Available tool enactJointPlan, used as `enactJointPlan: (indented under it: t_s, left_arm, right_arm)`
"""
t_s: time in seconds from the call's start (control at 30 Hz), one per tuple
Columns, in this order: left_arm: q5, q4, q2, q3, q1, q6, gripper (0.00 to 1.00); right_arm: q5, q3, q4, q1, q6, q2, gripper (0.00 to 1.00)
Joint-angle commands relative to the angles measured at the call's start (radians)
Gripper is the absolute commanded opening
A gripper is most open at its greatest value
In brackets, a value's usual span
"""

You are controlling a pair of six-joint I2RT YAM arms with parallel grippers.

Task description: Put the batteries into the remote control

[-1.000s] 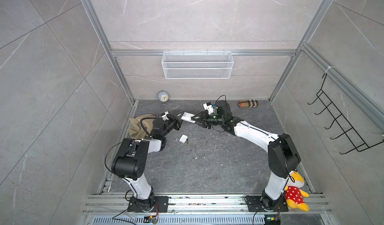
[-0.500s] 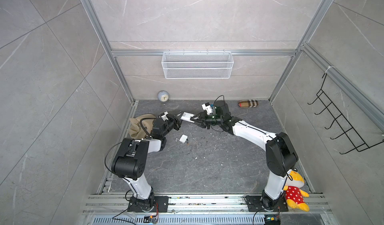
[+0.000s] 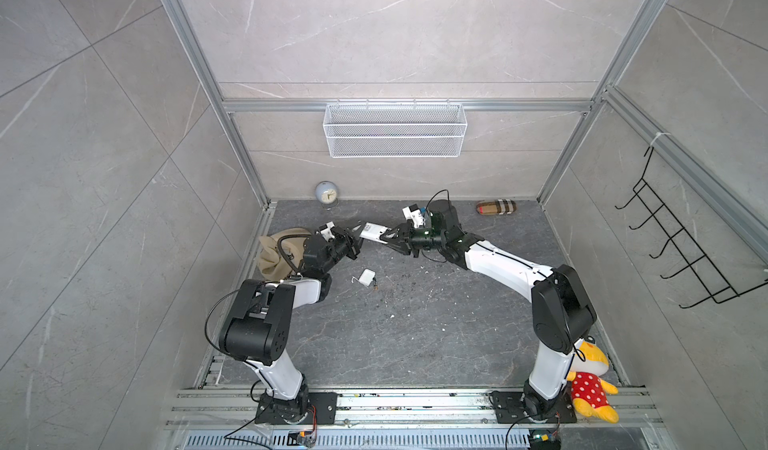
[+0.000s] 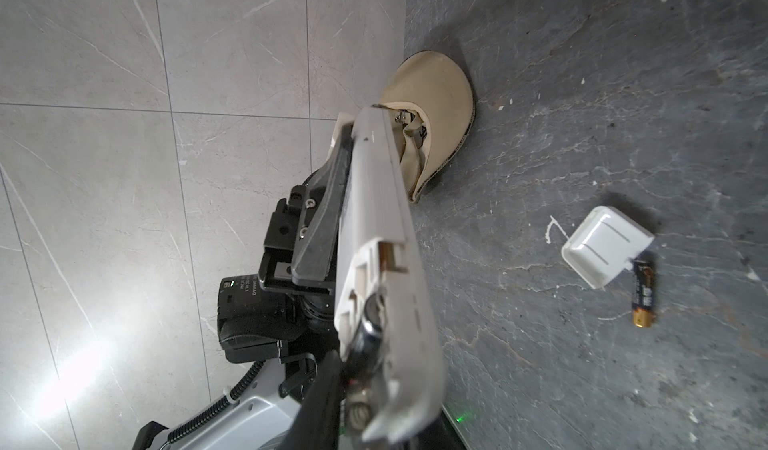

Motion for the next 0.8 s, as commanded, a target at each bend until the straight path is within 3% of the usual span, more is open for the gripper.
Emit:
enactJointPlan:
  t_s: [0.0, 0.07, 0.17, 0.37, 0.77]
  left_arm:
    - [0.013, -0.005, -0.053, 0.025, -0.004, 0.048, 0.00]
    - [0.013, -0.005, -0.054, 0.024, -0.003, 0.050, 0.00]
    - [0.004, -0.001, -0.054, 0.020, -0.007, 0.048, 0.00]
    - [0.003, 0.003, -0.060, 0.027, -0.008, 0.042, 0.00]
    - [0.001, 0.014, -0.076, 0.013, -0.008, 0.034, 0.00]
  right_arm:
    - [0.006, 0.049, -0.033, 0.008, -0.058, -0.003, 0.45]
    - [0.015, 0.055, -0.054, 0.006, -0.071, -0.008, 0.50]
    - [0.002, 0.066, -0.052, 0.005, -0.070, 0.003, 0.51]
    - [0.005, 0.050, -0.050, 0.004, -0.075, 0.000, 0.36]
    - [-0.005, 0.040, -0.046, -0.017, -0.079, -0.012, 0.31]
